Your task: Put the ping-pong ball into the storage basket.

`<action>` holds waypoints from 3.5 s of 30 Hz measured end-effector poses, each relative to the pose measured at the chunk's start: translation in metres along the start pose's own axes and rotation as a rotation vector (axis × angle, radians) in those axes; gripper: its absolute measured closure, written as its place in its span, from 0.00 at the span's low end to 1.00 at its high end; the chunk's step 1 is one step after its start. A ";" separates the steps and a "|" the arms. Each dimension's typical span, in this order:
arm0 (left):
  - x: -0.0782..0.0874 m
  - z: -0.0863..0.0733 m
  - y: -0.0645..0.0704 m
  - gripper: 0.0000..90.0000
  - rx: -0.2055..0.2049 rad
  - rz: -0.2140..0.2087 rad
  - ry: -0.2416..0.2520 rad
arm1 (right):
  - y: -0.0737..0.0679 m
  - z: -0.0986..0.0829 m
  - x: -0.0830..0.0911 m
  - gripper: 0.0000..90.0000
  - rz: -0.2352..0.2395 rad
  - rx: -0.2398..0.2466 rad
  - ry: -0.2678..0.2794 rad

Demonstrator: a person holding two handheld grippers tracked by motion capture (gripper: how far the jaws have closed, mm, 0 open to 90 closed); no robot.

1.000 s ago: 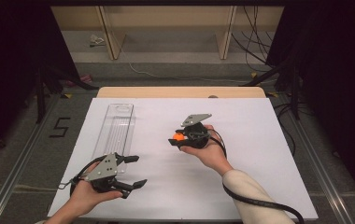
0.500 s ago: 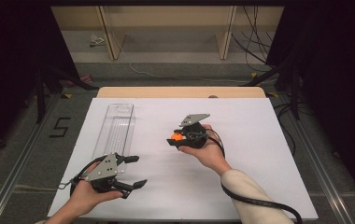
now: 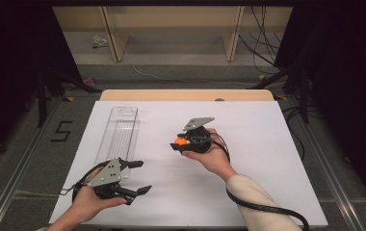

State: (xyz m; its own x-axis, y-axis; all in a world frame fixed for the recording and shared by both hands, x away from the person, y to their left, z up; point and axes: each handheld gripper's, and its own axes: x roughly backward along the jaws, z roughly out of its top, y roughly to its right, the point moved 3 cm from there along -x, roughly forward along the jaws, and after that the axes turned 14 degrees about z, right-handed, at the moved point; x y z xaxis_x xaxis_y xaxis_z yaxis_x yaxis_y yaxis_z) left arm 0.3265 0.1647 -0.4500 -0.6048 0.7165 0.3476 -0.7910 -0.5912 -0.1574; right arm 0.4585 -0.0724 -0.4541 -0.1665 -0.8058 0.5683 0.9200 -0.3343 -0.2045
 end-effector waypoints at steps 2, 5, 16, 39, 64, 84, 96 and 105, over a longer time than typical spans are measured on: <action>0.000 0.000 0.000 0.23 -0.001 0.000 0.000 | 0.000 0.000 -0.001 0.57 0.000 0.001 0.000; 0.000 0.000 0.000 0.23 -0.001 0.000 0.001 | -0.001 0.001 -0.002 0.57 -0.001 0.000 0.001; 0.000 0.000 0.000 0.23 -0.004 0.002 0.001 | -0.003 0.003 -0.006 0.57 0.006 0.006 0.004; 0.000 0.000 0.000 0.23 -0.001 0.004 0.001 | -0.007 0.011 -0.018 0.57 0.012 0.011 0.002; 0.000 0.000 0.000 0.23 -0.002 0.002 0.003 | -0.007 0.022 -0.024 0.57 0.013 0.018 0.003; 0.001 0.000 0.000 0.23 -0.002 0.003 0.003 | -0.010 0.026 -0.034 0.57 0.023 0.025 -0.004; 0.000 0.000 0.001 0.23 -0.003 0.001 0.004 | -0.010 0.032 -0.036 0.57 0.022 0.037 -0.002; 0.001 0.000 0.000 0.23 -0.006 0.000 0.004 | -0.011 0.036 -0.038 0.57 0.025 0.041 -0.005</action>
State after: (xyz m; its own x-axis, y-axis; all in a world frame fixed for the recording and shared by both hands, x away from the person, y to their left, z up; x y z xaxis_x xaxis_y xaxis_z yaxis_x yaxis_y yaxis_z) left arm 0.3257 0.1647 -0.4494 -0.6054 0.7178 0.3439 -0.7914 -0.5891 -0.1633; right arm 0.4676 -0.0206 -0.4450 -0.1414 -0.8112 0.5674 0.9377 -0.2935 -0.1858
